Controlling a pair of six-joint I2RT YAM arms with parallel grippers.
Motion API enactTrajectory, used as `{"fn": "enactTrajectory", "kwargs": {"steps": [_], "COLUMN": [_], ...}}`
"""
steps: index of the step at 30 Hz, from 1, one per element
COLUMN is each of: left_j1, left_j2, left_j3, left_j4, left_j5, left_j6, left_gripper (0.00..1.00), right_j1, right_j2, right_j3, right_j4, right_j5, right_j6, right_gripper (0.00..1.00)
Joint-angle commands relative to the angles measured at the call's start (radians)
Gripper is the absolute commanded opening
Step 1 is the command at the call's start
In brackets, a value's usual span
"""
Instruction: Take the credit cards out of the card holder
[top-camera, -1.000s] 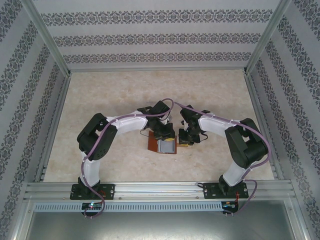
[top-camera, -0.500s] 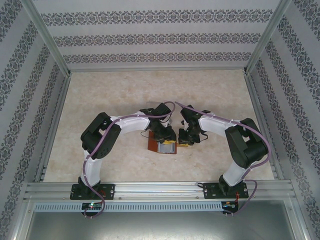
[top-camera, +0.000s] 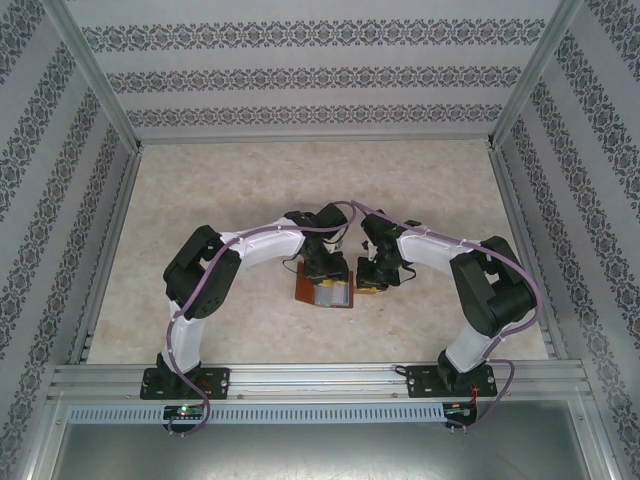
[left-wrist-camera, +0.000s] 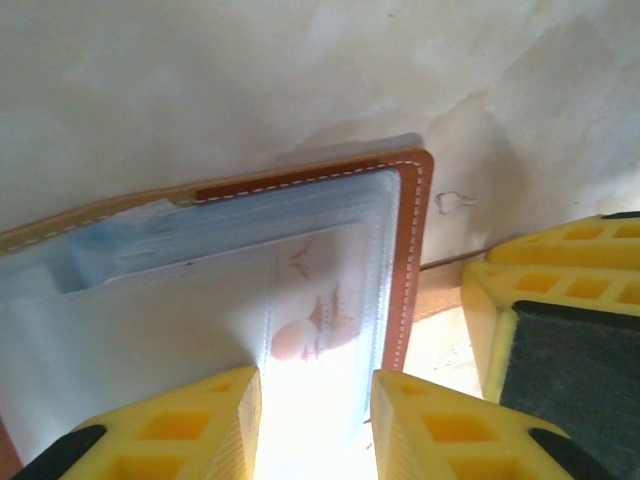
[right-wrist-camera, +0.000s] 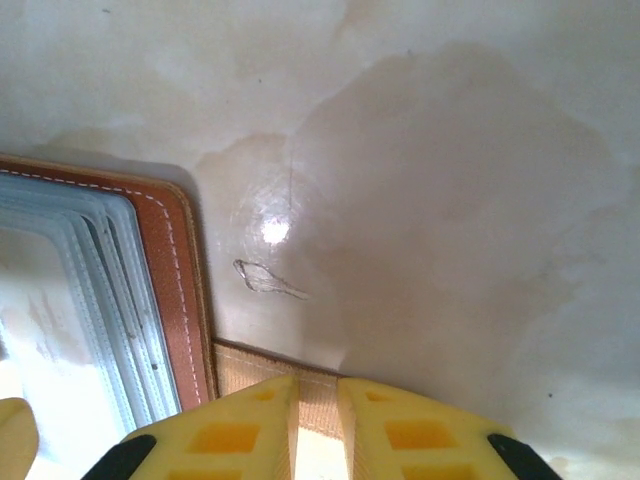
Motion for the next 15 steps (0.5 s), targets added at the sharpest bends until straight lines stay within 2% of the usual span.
{"fn": "enactTrajectory", "kwargs": {"steps": [1,15], "left_j1": [-0.021,-0.025], "left_j2": [0.019,0.016], "left_j3": [0.044,0.104], "left_j4": [-0.124,-0.257], "left_j5": [-0.097,-0.223], "left_j6": [0.046,0.077], "left_gripper": [0.35,0.42], "right_j1": [-0.001,-0.001], "right_j2": [0.027,0.034], "right_j3": [-0.03,-0.016], "right_j4": [0.01,0.002], "right_j5": [0.022,0.015], "right_j6": [0.0,-0.003], "right_gripper": [0.21,0.22]}}
